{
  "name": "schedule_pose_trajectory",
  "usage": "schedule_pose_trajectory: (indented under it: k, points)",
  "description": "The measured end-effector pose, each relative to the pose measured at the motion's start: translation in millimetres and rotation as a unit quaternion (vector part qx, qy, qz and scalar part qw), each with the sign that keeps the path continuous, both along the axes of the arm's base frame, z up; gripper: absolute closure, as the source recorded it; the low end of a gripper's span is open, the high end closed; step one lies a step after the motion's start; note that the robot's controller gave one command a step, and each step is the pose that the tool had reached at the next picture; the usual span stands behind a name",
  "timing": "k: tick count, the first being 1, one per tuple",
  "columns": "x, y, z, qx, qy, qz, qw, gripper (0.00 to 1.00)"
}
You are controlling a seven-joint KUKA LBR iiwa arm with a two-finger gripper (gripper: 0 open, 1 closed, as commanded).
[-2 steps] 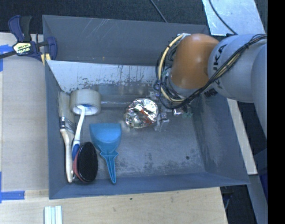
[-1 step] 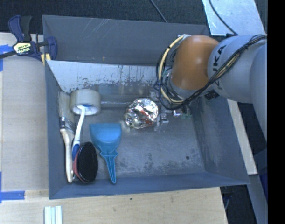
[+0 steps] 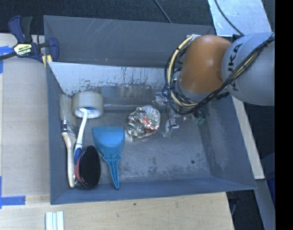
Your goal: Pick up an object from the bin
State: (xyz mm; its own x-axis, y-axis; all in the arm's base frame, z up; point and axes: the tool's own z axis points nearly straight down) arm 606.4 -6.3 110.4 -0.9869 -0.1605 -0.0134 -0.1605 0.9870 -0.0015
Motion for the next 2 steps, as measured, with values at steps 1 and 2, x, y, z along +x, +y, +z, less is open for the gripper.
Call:
schedule_pose_trajectory:
  k: [1, 2]
  points:
    - [16.1, 4.5, -31.6, 0.001, 0.0008, -0.087, 0.9962, 0.00]
    - [12.6, 11.5, -3.9, 0.000, -0.0062, 0.002, 1.0000, 0.00]
